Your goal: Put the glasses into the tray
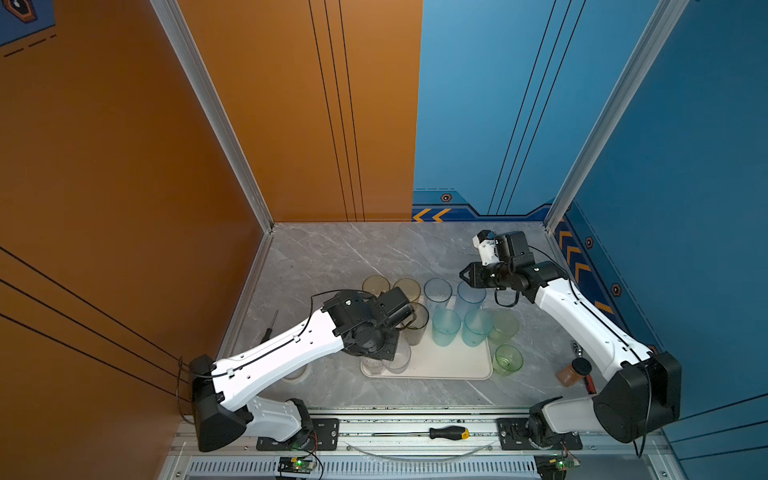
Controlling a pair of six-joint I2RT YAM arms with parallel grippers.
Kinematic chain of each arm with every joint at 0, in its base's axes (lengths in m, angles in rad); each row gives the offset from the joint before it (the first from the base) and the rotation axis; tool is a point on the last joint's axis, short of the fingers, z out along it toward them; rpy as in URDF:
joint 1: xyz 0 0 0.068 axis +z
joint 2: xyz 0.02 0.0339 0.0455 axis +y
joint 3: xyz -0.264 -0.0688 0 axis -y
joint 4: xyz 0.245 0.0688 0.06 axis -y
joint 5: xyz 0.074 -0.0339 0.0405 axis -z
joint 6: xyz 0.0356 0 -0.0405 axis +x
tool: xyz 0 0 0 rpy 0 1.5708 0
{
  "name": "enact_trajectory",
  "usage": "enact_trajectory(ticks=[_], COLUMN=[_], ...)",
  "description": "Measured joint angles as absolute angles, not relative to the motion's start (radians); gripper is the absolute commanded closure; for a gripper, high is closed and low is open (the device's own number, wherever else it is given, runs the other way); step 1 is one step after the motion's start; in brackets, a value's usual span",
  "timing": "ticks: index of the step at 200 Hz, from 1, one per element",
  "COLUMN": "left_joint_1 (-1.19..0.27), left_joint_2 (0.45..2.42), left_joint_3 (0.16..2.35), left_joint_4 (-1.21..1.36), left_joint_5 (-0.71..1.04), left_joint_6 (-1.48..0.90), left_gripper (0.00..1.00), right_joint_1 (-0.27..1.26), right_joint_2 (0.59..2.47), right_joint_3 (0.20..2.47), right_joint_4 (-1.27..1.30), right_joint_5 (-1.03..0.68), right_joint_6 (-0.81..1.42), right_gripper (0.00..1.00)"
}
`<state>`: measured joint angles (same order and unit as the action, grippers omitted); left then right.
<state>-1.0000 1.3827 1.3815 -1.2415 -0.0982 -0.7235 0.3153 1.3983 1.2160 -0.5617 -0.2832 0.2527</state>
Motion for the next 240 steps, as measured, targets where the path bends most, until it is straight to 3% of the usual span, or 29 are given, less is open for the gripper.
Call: enact_trajectory(ticks=[67, 240], left_joint_1=[-1.013, -1.015], left_joint_2=[1.594, 1.601], left_joint_3=[1.491, 1.321], left_joint_4=[-1.230, -1.043], left_joint_5=[-0.176, -0.147], left_joint_6=[-0.570, -0.487], left_gripper=[0.97, 0.97], right_joint_1=[0.316, 0.361], right_joint_2=[1.383, 1.363], right_joint_3=[1.216, 1.273], right_joint_4=[-0.603, -0.682], right_joint_5=[-0.253, -0.191], right_joint_6=[0.253, 0.261], right_gripper=[0.69, 0.69])
